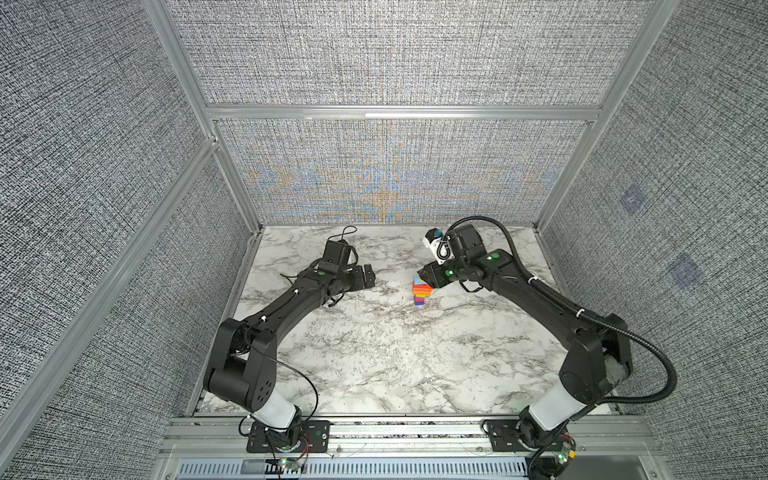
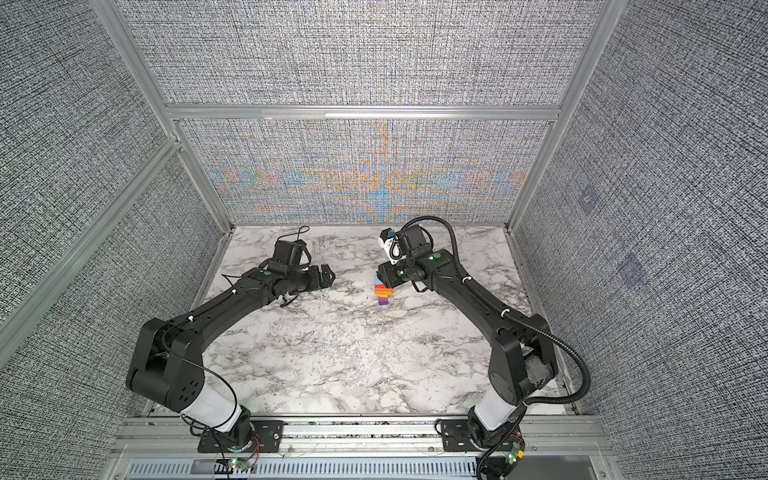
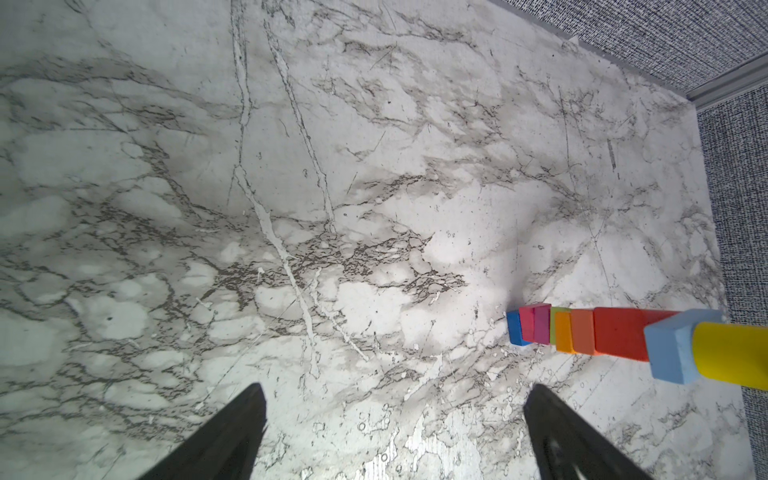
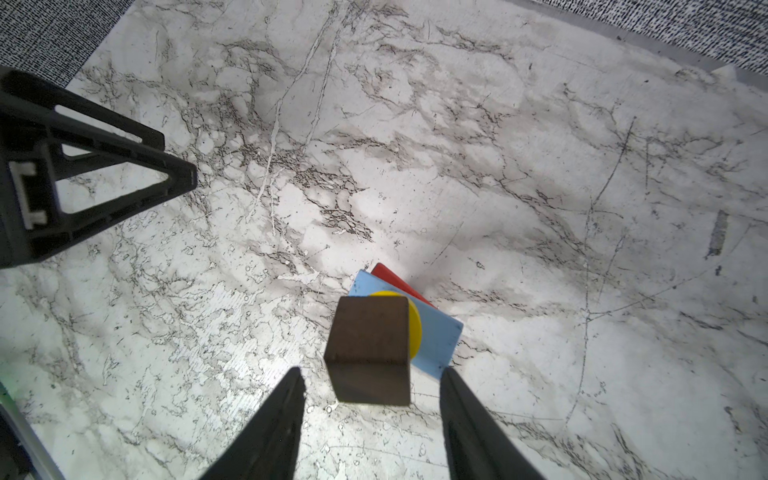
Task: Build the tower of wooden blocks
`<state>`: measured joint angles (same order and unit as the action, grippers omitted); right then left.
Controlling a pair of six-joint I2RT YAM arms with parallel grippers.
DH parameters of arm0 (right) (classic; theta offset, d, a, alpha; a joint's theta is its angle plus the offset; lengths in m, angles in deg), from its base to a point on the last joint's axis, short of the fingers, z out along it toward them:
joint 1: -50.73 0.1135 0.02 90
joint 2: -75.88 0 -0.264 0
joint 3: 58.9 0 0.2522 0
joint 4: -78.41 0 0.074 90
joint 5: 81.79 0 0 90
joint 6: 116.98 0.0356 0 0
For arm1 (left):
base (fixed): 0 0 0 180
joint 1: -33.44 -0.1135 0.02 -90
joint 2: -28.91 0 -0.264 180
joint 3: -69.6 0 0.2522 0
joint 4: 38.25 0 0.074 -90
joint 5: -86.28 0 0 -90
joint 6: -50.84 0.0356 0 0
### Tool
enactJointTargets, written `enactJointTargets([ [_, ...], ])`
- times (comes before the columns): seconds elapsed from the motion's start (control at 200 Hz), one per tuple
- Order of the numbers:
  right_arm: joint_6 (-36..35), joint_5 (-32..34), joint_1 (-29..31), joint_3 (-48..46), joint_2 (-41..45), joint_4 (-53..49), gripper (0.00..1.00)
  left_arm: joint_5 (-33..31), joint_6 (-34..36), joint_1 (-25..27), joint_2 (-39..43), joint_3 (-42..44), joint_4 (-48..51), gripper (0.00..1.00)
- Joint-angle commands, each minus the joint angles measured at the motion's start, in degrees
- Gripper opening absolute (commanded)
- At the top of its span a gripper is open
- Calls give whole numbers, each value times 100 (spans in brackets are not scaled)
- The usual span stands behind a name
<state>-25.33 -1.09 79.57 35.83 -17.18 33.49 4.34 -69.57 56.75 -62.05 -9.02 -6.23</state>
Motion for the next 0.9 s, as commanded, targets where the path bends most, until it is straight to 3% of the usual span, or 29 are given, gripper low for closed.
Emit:
enactJointTargets([
  [0.0, -40, 55, -1, 59, 141, -35, 56, -48, 52, -2, 37, -137, 156, 99],
  [0.305, 70, 305, 1, -161, 729, -24, 58, -529, -83, -17, 630, -276, 639, 99],
  [0.605, 408, 1048, -21, -1391, 2090, 471, 59, -1537, -375, -98, 1784, -123, 1334, 99],
  [0.74, 565, 1509, -76, -2030, 2706, 636, 65, -1919, -483, -128, 2447, 36, 1669, 99],
  [0.895, 874, 2204, -119, -2782, 3261, 778, 79, -2521, -707, -136, 3194, 405, 2108, 99],
])
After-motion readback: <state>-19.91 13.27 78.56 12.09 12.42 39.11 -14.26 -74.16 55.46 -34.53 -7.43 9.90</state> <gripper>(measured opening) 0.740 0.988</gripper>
